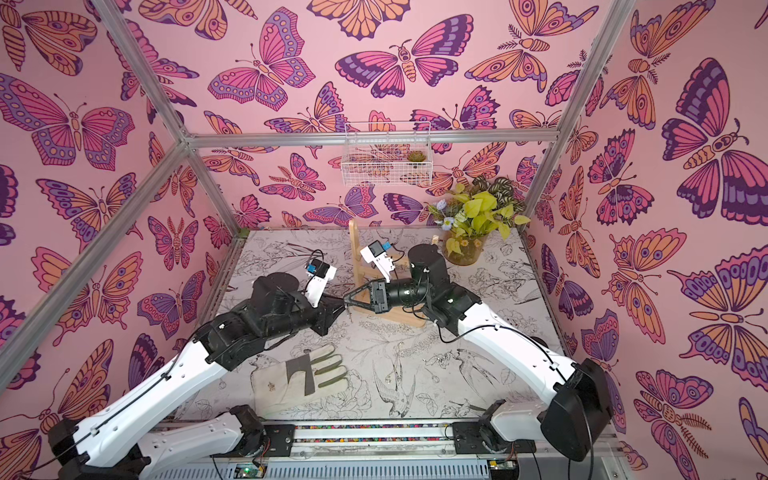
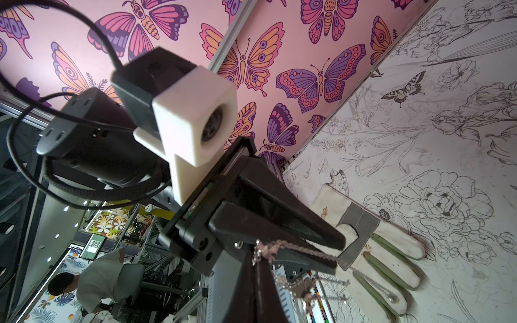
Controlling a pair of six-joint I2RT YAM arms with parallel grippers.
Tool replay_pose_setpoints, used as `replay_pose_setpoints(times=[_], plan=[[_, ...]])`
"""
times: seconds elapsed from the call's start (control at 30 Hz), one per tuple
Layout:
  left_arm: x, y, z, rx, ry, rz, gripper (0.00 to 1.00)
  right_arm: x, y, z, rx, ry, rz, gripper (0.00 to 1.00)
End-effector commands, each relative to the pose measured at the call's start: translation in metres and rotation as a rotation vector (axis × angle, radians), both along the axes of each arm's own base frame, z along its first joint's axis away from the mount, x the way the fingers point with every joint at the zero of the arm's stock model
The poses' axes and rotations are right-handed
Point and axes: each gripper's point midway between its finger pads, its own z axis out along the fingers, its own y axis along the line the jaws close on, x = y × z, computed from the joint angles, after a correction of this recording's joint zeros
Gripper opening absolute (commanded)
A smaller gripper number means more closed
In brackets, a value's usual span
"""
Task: Hang the necklace on the jewelry display stand
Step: Adjust the necklace.
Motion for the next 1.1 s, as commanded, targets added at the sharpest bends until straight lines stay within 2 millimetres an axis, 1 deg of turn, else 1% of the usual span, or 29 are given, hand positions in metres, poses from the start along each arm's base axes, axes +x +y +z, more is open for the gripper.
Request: replay_pose_setpoints(times=[0.0,0.33,0.6,0.8,1.07], plan=[[0.0028,0.001,0.0022,-0.002,-0.03,0.01,0.16,-0.0049,0.0026,0.0095,0.026,-0.011,0.026,0.0],[0.0033,0.0031,0.0027,-0.005,-0.039,0.021,0.14,-0.0071,0.0045,0.0085,0.029,-0.006,0.037,0.0],[0.0017,0.0059,0.003,-0.001,-0.046,0.022,0.09,-0.0049,0.004,0.0042,0.007,-0.011,0.021,0.0],[0.0016,0.0075,0.0015,0.002,-0.044,0.03,0.09,-0.0055,0.0039,0.006,0.013,-0.012,0.024,0.0],[-0.0002,0.0004,0.0068,-0.038,-0.041,0.005,0.11,-0.005,0.0082,0.0054,0.024,0.0,0.03,0.0]])
